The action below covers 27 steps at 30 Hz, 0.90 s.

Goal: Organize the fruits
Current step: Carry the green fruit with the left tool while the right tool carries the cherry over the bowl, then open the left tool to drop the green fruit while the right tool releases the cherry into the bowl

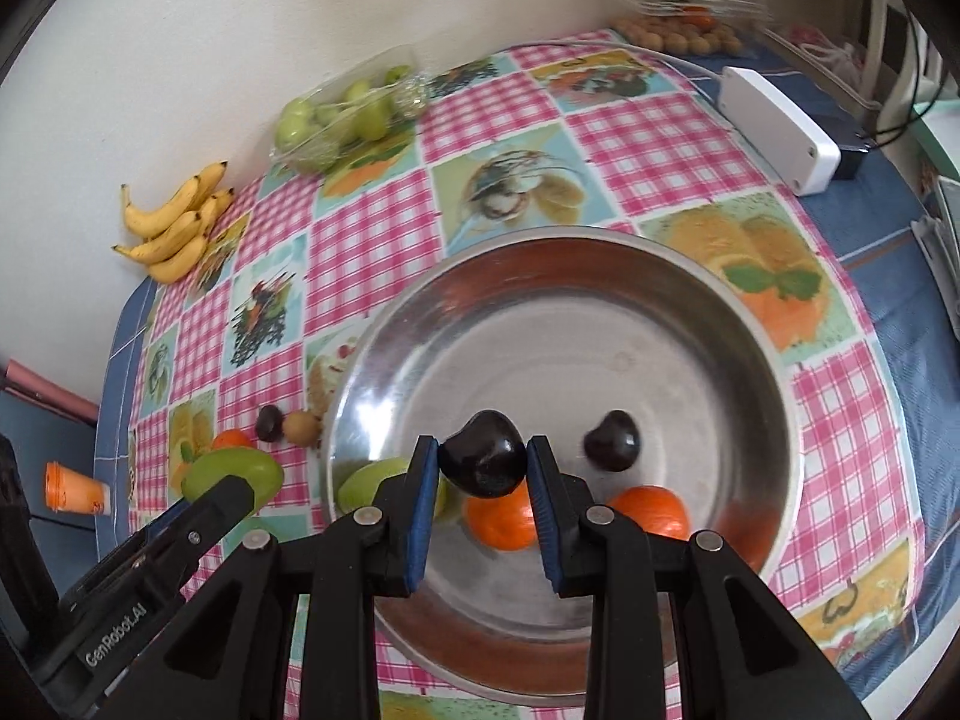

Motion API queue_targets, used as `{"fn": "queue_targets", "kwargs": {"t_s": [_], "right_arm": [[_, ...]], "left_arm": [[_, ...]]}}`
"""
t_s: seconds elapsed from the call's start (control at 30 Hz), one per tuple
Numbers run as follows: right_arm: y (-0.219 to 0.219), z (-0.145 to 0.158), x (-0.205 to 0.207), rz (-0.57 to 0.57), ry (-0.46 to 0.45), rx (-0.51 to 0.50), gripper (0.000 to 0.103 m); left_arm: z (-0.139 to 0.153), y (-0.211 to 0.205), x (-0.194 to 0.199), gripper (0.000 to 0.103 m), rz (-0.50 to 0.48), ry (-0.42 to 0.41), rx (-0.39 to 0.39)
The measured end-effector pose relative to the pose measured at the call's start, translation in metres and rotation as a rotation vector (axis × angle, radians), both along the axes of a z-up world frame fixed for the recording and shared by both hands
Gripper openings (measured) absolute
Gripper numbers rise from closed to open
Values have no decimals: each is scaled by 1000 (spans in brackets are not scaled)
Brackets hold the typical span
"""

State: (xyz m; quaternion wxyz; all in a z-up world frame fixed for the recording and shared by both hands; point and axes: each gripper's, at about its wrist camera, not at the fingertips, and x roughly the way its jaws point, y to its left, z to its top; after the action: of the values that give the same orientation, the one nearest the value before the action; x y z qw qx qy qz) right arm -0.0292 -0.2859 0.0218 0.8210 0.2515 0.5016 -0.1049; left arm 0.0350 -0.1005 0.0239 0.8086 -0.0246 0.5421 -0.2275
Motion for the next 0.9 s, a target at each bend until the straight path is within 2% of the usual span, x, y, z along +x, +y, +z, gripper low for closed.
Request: {"fn": "queue_targets", "kwargs": {"t_s": [0.37, 0.9], "right_arm": [[-11, -7, -1, -16, 12, 21, 31], [-9, -15, 8, -5, 35, 14, 31]], "left_arm": [[-5, -32, -1, 40, -64, -21, 6], [-17, -50, 15, 40, -61, 8, -23]]}}
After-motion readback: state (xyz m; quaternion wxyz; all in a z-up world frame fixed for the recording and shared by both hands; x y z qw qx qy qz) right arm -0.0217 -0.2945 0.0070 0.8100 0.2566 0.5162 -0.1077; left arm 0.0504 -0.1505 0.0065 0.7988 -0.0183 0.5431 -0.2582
